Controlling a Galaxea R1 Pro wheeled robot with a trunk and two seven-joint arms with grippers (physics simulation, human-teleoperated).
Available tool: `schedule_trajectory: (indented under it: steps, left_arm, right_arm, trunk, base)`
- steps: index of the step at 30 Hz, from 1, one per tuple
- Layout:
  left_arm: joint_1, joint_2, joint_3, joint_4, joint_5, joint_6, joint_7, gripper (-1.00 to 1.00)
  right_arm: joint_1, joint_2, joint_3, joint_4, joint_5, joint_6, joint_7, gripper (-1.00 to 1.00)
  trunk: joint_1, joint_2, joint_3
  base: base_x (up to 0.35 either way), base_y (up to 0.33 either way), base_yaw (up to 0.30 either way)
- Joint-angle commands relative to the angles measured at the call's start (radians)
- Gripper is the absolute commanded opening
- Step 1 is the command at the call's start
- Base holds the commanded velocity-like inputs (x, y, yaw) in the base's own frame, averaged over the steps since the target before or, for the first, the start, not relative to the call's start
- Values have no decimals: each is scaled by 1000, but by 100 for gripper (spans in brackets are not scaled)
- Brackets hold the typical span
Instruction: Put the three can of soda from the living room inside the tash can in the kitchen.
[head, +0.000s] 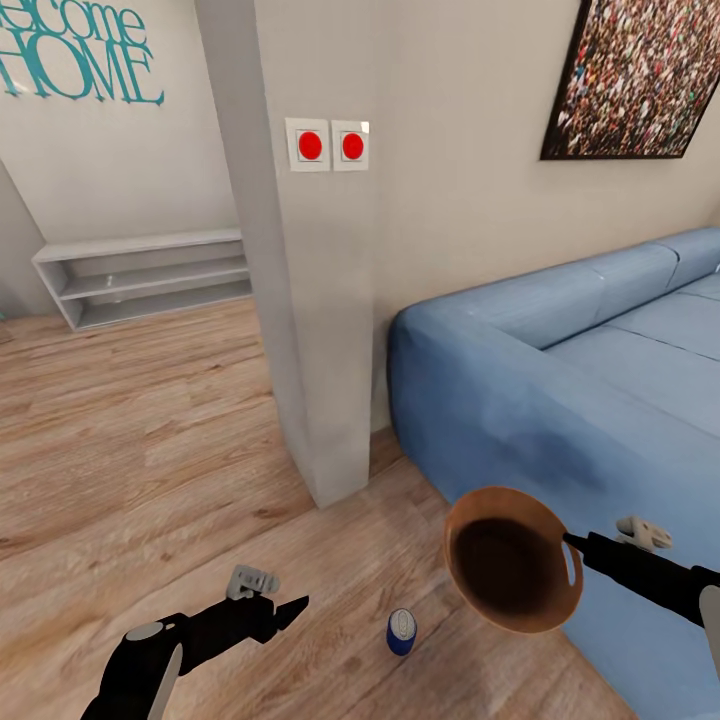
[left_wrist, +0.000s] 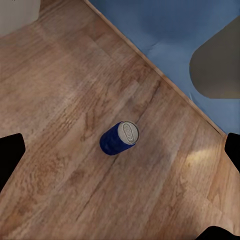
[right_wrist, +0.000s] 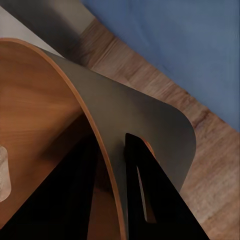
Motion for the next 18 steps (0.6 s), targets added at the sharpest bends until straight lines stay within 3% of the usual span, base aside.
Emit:
schedule_trajectory:
  steps: [1,18]
  left_arm:
    - [0,0,0,0,0,0,0,100]
    - [0,0,0,0,0,0,0,100]
  right_arm:
    - [0,0,0,-1,-29,6,1,-100]
    - [-1,0,0,-1,-30,7,2,-100]
  trunk:
    - [0,0,0]
    - [0,0,0]
  base:
    - [0,0,0]
    - [0,0,0]
